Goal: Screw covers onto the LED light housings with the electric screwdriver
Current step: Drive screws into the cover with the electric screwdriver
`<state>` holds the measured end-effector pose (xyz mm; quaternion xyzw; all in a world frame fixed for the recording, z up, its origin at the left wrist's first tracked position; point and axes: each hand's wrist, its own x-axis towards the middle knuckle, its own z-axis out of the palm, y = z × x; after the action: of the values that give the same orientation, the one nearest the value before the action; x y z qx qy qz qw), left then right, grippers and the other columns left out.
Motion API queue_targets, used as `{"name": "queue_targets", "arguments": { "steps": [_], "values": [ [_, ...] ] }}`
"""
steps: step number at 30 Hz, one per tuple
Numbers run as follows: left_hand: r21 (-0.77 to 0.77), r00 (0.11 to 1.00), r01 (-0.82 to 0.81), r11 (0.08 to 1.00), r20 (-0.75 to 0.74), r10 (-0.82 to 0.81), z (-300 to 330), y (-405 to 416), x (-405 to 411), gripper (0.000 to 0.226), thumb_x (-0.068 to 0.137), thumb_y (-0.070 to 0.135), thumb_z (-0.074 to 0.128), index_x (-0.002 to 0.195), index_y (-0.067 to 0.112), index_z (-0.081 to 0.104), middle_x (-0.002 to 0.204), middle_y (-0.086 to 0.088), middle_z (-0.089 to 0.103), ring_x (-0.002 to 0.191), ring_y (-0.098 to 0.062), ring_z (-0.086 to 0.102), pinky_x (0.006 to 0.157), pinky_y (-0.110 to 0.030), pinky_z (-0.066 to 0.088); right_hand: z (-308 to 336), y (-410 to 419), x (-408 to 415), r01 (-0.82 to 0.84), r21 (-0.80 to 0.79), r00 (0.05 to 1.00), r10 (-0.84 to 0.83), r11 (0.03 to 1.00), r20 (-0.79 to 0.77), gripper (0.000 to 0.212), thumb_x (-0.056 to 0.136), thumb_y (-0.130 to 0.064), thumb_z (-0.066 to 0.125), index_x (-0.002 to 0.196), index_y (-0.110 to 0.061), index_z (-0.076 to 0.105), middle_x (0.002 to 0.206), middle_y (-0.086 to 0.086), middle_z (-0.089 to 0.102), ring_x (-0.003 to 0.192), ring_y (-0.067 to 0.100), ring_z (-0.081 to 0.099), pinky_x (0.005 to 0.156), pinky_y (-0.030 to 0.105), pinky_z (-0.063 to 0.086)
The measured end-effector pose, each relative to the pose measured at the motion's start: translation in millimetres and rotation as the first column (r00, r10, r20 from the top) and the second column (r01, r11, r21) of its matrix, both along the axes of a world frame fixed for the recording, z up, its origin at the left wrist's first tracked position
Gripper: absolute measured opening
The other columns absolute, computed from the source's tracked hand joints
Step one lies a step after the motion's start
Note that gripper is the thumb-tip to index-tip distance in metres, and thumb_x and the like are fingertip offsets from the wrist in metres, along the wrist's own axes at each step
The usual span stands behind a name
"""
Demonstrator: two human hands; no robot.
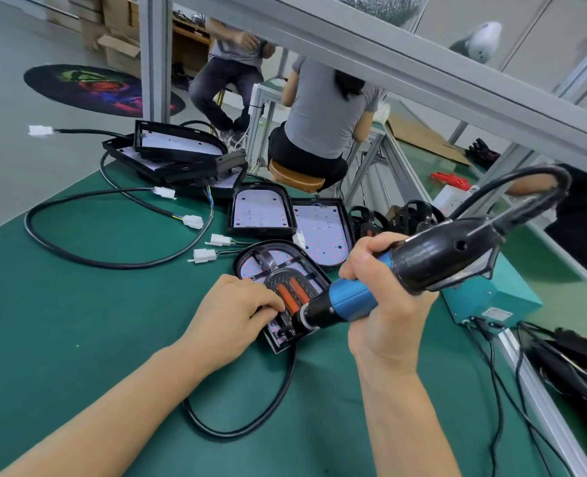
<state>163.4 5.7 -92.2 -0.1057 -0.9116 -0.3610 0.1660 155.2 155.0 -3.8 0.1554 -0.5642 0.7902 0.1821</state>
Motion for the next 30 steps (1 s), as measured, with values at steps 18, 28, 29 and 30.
{"name": "queue_targets", "arguments": {
  "steps": [18,28,29,30],
  "values": [
    [0.046,0.994,-0.103,0.994,0.022,0.102,11,4,-5,0.015,0.085,0.012,0.067,0.087,0.025,0.075,0.086,0.015,0.071,0.071,0.006,0.051,0.070,-0.003,0.032,19,56,-3,0.254,-0.242,0.965,-0.264,0.936,-0.009,0.021,0.070,0.000,0.062,0.086,-0.013,0.061,0.071,-0.003,0.058,0.052,0.014,0.050,0.060,0.025,0.045],
    [-0.075,0.990,0.054,0.996,-0.127,-0.064,57,88,-45,0.016,0.090,0.017,0.059,0.095,0.023,0.074,0.093,0.008,0.072,0.087,-0.011,0.061,0.087,-0.031,0.040,34,156,-30,0.444,0.169,0.836,-0.475,0.880,0.276,0.028,0.083,-0.011,0.076,0.084,-0.020,0.050,0.059,-0.006,0.055,0.045,0.012,0.052,0.047,0.024,0.043],
    [-0.161,0.992,0.062,0.985,-0.097,-0.078,57,98,-52,0.019,0.092,0.018,0.056,0.100,0.025,0.072,0.099,0.008,0.072,0.095,-0.014,0.061,0.090,-0.030,0.038,32,166,-35,0.426,0.249,0.818,-0.488,0.870,0.304,0.030,0.082,-0.014,0.078,0.083,-0.020,0.048,0.062,-0.003,0.055,0.044,0.011,0.053,0.046,0.025,0.044],
    [-0.259,0.994,0.066,0.964,-0.064,-0.085,56,107,-58,0.023,0.093,0.019,0.052,0.103,0.028,0.070,0.105,0.008,0.070,0.100,-0.015,0.061,0.091,-0.029,0.035,29,173,-39,0.394,0.326,0.806,-0.493,0.859,0.326,0.030,0.082,-0.017,0.078,0.085,-0.019,0.049,0.066,0.000,0.056,0.044,0.011,0.053,0.045,0.025,0.045]
  ]
}}
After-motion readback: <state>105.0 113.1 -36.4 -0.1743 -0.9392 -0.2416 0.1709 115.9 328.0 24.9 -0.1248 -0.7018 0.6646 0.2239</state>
